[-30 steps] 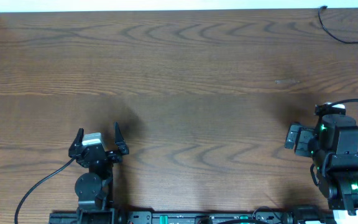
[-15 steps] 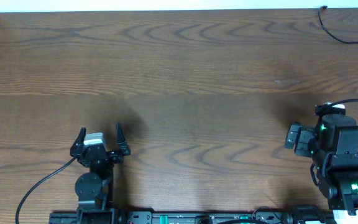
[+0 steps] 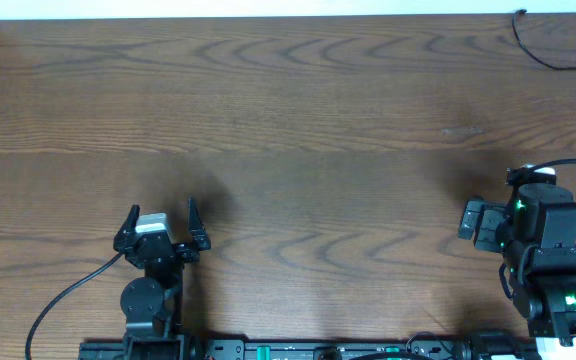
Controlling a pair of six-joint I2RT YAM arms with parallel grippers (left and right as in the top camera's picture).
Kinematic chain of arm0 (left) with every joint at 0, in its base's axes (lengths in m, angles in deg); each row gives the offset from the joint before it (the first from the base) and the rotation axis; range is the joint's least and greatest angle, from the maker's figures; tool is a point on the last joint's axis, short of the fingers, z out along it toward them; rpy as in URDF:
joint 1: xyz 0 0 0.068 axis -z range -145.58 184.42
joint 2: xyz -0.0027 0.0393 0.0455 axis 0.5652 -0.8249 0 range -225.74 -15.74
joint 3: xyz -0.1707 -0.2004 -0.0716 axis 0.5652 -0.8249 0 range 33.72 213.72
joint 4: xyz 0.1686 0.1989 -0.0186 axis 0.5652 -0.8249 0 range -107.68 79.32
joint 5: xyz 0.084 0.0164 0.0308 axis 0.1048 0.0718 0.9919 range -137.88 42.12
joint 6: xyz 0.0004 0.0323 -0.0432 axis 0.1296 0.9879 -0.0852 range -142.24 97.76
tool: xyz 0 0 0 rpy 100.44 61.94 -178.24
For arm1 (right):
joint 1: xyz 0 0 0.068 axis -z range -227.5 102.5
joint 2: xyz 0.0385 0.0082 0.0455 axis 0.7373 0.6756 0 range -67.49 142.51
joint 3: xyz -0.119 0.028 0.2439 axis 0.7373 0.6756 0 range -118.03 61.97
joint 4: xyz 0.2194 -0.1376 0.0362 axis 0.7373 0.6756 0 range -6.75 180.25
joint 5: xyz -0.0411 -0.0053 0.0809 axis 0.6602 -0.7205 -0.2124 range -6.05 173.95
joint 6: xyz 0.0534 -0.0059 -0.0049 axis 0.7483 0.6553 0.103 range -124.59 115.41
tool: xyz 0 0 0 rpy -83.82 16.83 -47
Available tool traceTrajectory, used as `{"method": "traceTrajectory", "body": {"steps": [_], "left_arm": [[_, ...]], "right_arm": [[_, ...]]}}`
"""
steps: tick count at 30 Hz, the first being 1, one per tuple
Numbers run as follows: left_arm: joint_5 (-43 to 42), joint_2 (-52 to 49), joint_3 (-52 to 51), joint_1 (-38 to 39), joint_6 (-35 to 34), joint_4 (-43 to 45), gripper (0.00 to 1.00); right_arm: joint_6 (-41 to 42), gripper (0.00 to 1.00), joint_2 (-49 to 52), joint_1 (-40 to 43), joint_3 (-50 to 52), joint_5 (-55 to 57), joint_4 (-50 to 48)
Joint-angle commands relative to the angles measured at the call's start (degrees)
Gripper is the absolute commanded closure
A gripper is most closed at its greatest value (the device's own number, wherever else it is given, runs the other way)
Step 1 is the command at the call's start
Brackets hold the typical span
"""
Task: Untangle cables
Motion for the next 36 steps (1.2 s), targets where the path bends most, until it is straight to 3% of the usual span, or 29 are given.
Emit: {"method": "traceTrajectory", "body": {"steps": [1,7,23,30,36], "left_arm": [[-0.09,0.35,-1.09,-0.26,0.81,-2.34,0.04],[-0.07,0.35,-1.09,-0.26,0.81,-2.34,0.04],[-0.07,0.35,-1.09,-0.26,0.81,-2.34,0.04],[-0.09,0.35,-1.09,-0.26,0.81,-2.34,0.04],[-0.07,0.35,-1.09,-0.26,0.81,-2.34,0.04]], "right_arm": [[0.61,0.01,-0.24,0.13,0.28,0.24,0.09],[-2.8,0.01,-2.34,0.22,0.98,0.94,-1.84],[-3.45,0.01,-27.82,0.9,37.88,-3.13,-49.24],[-3.32,0.01,-37.4,0.92,45.2,-4.59,-52.78],[-3.3,0.01,-37.81,0.96,45.22,-3.15,-55.04]]}}
